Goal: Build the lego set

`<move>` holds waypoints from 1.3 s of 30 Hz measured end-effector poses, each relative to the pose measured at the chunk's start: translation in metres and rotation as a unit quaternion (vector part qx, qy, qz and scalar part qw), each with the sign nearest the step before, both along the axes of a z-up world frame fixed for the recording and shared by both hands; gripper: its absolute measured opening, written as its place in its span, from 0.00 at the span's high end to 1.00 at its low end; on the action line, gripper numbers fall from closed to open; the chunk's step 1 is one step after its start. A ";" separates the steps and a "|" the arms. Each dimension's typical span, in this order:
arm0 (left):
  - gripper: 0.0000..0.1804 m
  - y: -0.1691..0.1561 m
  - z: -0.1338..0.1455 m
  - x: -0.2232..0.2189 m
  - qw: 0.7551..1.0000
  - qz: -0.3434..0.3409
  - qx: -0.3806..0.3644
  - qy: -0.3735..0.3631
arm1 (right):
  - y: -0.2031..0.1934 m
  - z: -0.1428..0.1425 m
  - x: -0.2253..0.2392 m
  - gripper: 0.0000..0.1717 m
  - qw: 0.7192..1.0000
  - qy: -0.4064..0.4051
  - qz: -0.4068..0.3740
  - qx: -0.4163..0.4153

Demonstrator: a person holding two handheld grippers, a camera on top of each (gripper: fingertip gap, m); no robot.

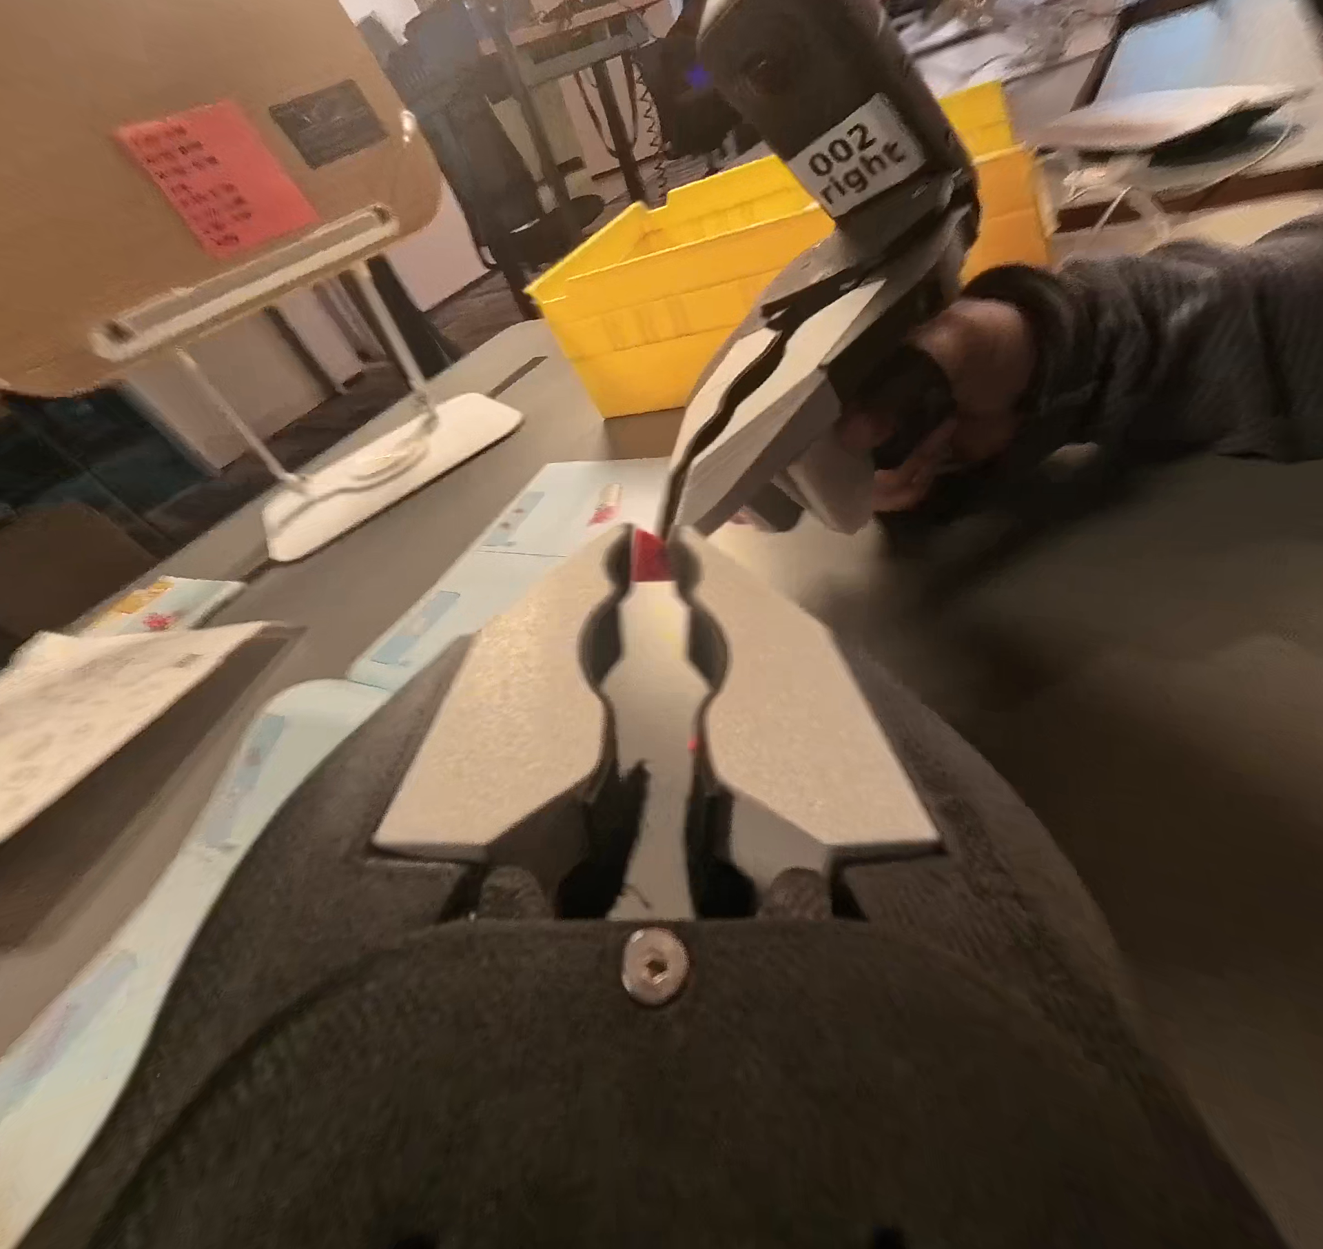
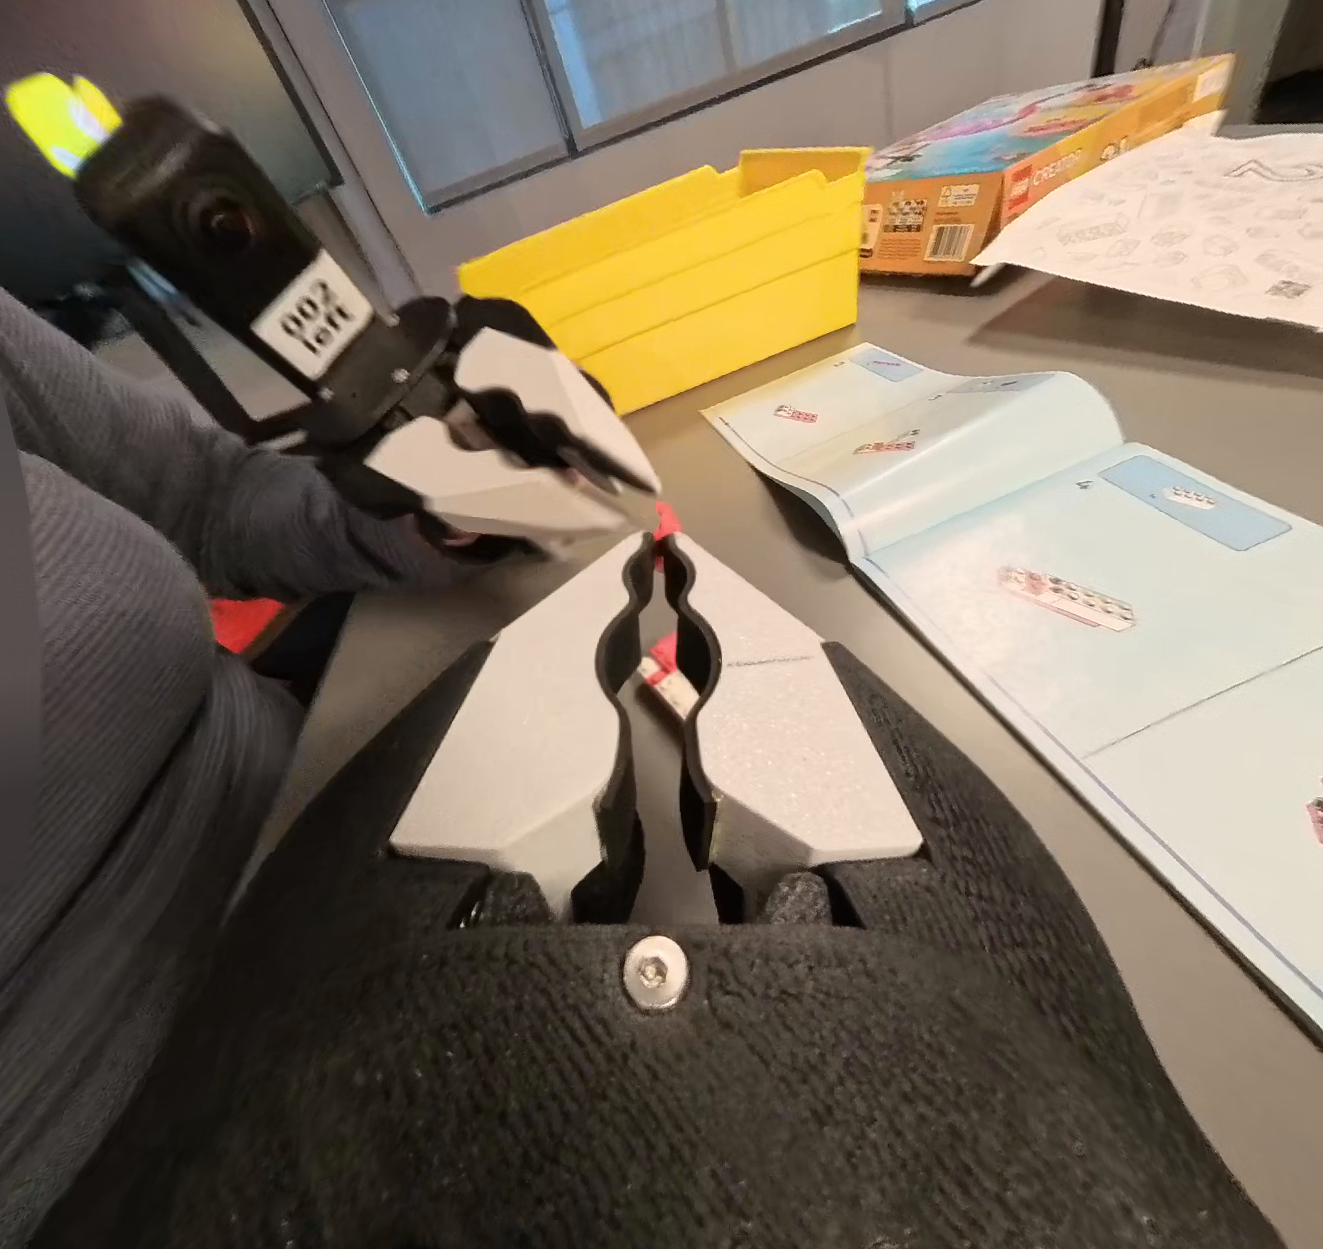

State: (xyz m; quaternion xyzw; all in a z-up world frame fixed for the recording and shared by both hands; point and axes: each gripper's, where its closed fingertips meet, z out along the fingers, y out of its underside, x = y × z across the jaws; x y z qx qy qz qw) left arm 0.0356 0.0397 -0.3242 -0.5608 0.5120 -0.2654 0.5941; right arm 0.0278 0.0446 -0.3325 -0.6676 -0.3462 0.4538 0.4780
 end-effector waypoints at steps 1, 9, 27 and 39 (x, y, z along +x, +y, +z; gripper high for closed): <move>0.83 -0.005 -0.002 -0.001 0.999 -0.020 -0.038 -0.005 | 0.003 -0.002 0.001 1.00 1.000 -0.015 -0.013 0.013; 0.69 -0.012 -0.060 -0.011 0.975 -0.049 -0.159 0.149 | 0.031 -0.011 0.033 1.00 0.941 -0.199 -0.162 0.222; 0.51 -0.029 -0.084 0.000 0.937 -0.159 -0.151 0.271 | 0.009 -0.007 0.068 1.00 0.828 -0.309 -0.223 0.411; 0.63 -0.029 -0.087 0.008 0.914 -0.255 -0.169 0.268 | -0.007 -0.009 0.052 1.00 0.834 -0.293 -0.168 0.436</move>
